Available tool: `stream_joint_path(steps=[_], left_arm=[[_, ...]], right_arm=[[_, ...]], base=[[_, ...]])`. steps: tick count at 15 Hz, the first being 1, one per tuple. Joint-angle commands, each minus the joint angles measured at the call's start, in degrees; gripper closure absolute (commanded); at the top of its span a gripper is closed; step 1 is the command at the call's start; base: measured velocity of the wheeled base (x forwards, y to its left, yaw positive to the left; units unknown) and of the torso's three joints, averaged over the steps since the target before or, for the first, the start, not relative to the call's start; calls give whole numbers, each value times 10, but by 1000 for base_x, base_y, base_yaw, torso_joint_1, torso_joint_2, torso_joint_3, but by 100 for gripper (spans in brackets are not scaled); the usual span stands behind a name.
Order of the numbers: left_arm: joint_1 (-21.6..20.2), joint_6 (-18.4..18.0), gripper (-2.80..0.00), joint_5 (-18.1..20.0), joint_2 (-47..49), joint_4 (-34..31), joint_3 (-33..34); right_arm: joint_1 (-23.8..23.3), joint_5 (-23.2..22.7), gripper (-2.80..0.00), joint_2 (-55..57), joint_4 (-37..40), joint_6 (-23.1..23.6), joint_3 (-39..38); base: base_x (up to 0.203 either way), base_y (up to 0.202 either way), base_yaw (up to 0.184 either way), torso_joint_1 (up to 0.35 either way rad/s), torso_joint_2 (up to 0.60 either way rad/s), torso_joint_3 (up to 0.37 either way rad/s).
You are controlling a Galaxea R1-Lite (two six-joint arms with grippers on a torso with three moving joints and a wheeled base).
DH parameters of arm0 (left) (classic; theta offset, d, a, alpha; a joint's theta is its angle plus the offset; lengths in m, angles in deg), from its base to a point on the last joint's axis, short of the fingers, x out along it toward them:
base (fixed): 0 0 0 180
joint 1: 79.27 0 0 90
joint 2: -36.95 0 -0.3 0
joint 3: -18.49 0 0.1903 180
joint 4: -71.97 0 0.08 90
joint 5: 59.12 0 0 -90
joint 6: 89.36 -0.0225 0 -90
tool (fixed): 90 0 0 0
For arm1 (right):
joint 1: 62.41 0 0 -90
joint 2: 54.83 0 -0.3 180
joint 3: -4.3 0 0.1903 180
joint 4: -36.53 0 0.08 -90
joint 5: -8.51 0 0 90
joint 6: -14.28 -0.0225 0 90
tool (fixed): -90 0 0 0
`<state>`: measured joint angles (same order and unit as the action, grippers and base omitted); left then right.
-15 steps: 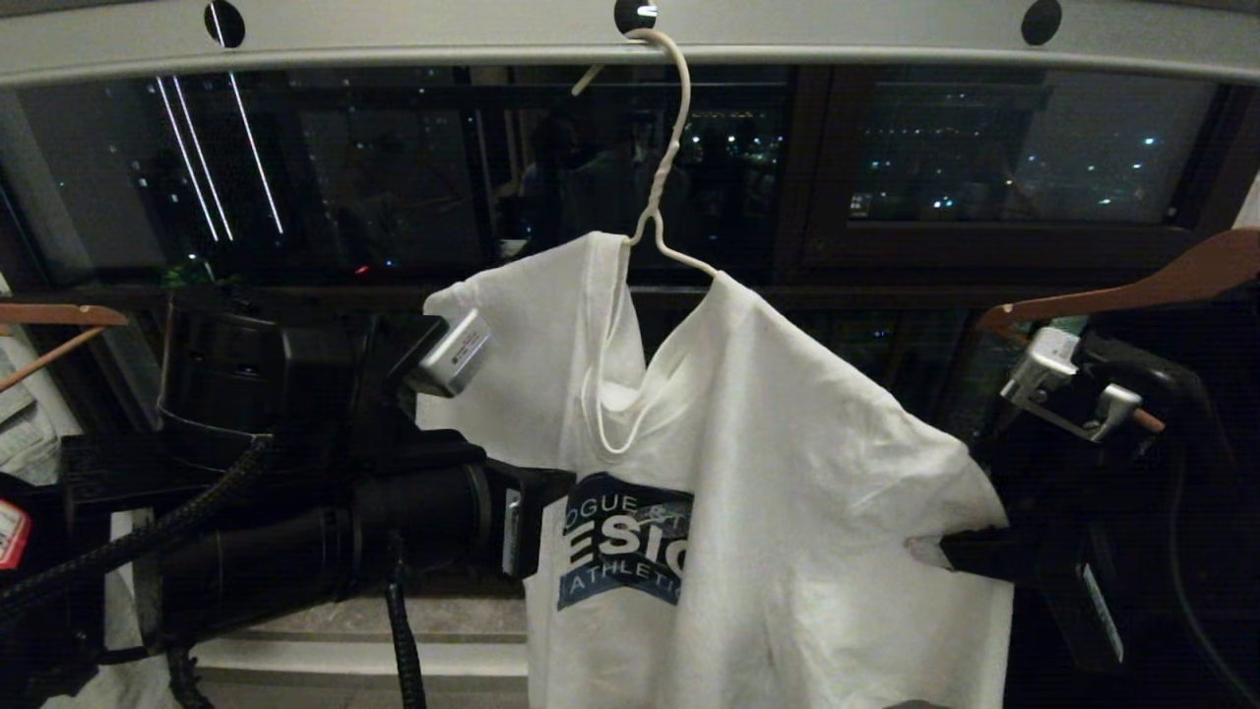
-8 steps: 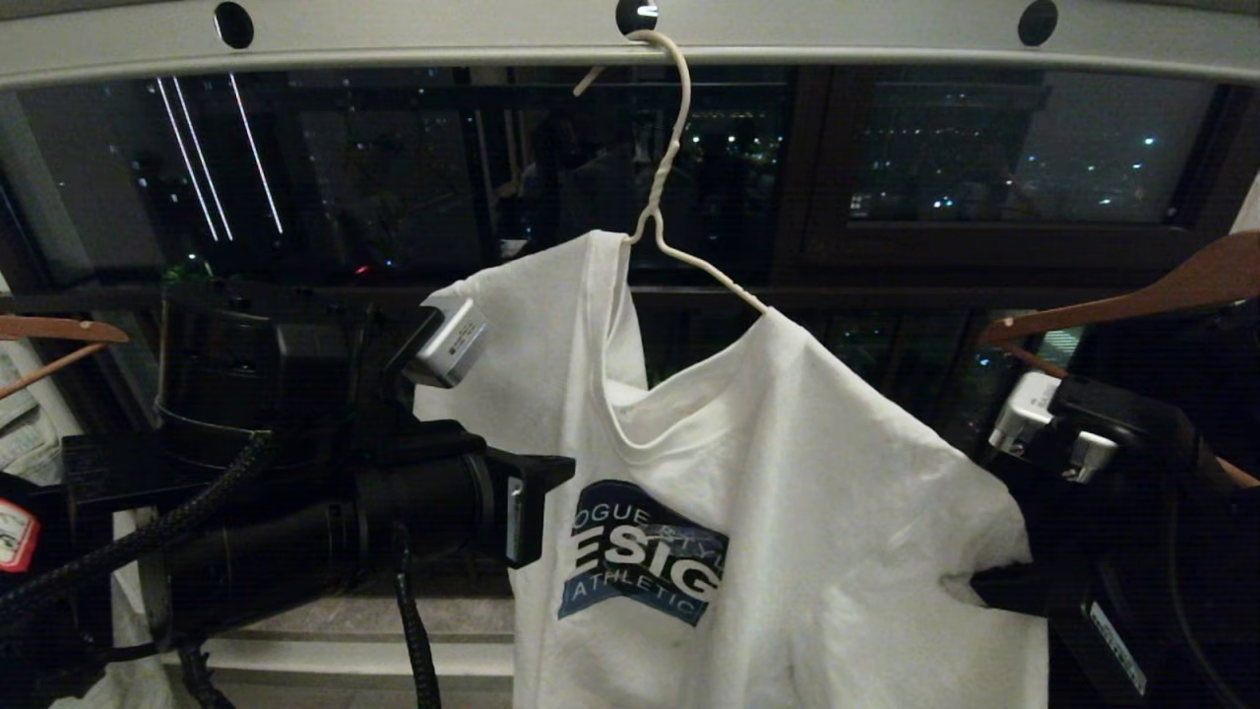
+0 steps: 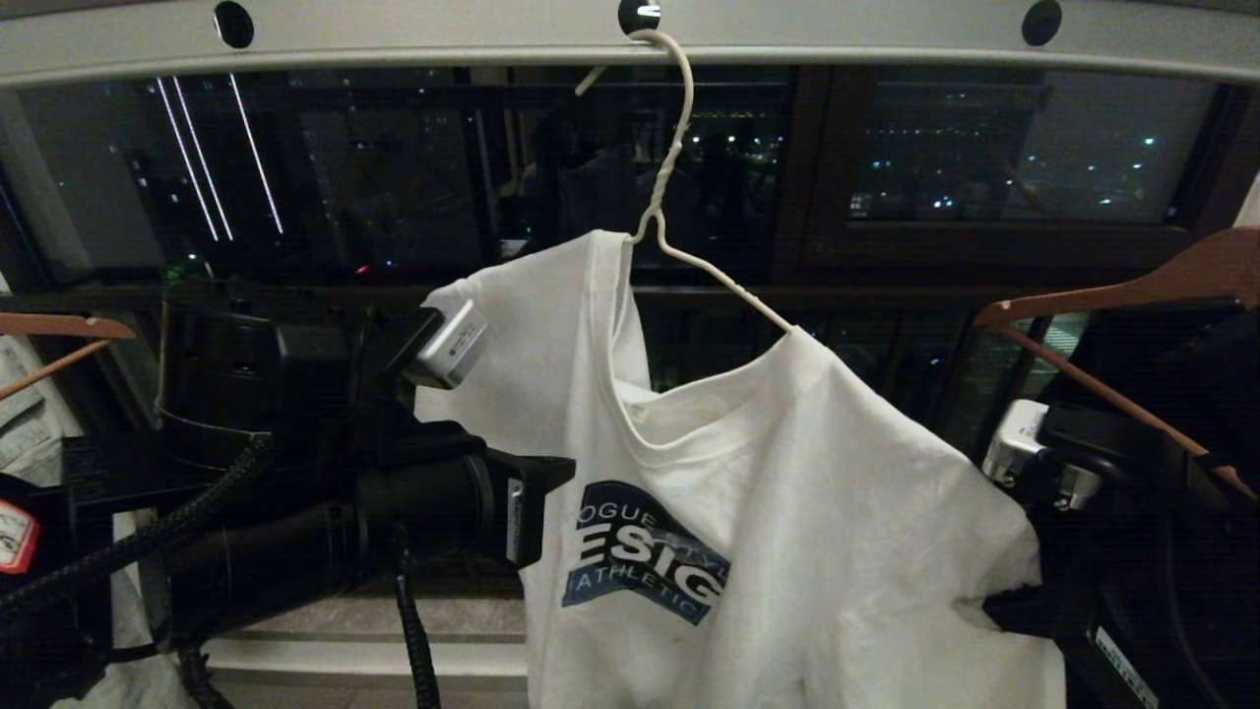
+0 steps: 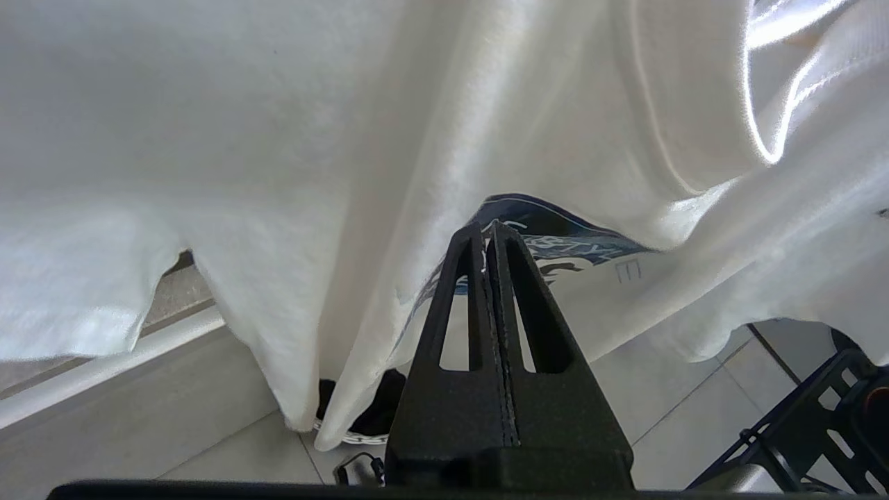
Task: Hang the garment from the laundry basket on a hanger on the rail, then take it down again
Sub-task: Take the clothes off the clothes rack
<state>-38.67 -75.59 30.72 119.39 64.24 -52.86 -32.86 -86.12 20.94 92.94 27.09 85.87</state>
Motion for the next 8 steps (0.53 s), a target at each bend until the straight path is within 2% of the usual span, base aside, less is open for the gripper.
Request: stream_joint_path(steps=[1, 2, 3, 8], left_arm=[[0, 1, 0, 0, 1, 1, 0], [0, 1, 0, 0, 2, 1, 0], [0, 1, 0, 0, 2, 1, 0], [0, 1, 0, 0, 4, 1, 0]], right_arm=[[1, 0, 0, -2, 0, 0, 1], [0, 1, 0, -3, 0, 0, 1], [1, 5, -280, -7, 0, 1, 1], [0, 10, -280, -44, 0, 3, 4]], base=[[0, 0, 0, 0, 0, 0], [0, 0, 0, 0, 0, 0], [0, 0, 0, 0, 0, 0], [0, 0, 0, 0, 0, 0]])
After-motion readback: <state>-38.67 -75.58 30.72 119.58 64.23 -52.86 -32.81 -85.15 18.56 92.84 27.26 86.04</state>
